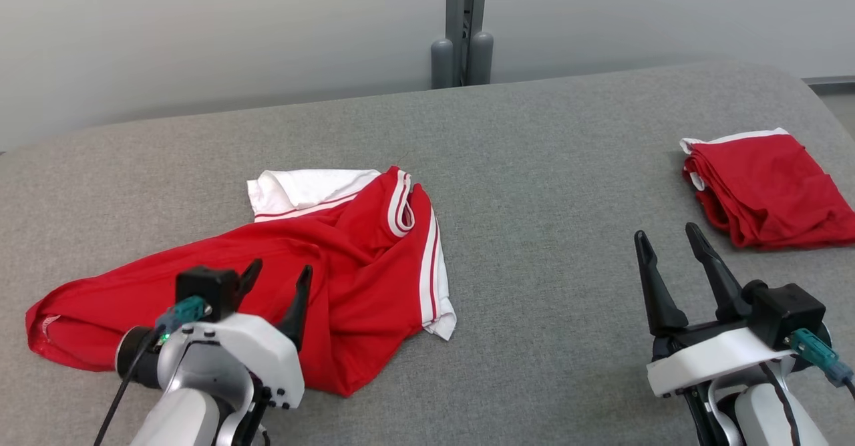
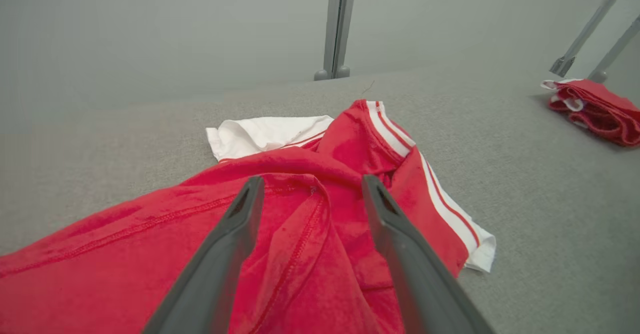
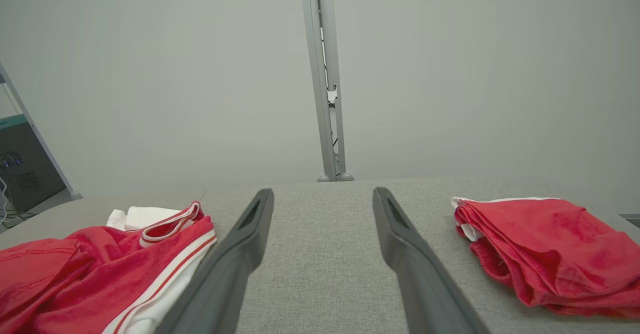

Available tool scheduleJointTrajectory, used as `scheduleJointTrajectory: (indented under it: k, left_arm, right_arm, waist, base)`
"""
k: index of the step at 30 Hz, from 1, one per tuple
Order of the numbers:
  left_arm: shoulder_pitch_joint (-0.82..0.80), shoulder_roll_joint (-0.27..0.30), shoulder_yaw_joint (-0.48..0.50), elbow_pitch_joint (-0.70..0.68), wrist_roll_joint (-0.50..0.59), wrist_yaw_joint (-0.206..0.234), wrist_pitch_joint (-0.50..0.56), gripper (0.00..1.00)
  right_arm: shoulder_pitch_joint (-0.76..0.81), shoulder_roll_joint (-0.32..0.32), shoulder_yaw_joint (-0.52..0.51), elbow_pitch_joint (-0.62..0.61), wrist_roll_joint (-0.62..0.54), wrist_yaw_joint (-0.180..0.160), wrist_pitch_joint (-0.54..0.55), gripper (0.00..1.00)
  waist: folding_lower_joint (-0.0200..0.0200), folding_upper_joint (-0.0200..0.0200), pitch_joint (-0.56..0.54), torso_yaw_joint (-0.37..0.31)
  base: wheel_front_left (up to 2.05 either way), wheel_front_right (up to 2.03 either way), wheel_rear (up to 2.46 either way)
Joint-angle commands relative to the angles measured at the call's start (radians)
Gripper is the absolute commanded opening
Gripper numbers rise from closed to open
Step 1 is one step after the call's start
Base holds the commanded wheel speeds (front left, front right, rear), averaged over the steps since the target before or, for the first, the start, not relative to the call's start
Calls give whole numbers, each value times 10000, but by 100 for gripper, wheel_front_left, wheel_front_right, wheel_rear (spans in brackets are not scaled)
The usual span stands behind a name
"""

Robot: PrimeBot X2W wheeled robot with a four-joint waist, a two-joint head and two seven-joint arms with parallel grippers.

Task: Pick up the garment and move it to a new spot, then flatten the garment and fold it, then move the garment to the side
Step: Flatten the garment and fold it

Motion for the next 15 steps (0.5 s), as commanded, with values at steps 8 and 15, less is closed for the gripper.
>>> scheduleJointTrajectory:
  k: [8, 15]
  left_arm:
    - [-1804, -538, -386, 2171, -534, -441, 1444, 100]
    - [-2806, -752, -335, 3875, -658, -600, 1282, 87]
  right_arm:
    - [-342, -72, 28, -60, 96, 2, -42, 100]
    - [-481, -45, 7, -82, 93, 2, -42, 100]
  waist:
    - [0, -1, 604, -447]
    - [0, -1, 867, -709]
  base:
    - [0, 0, 0]
    - [0, 0, 0]
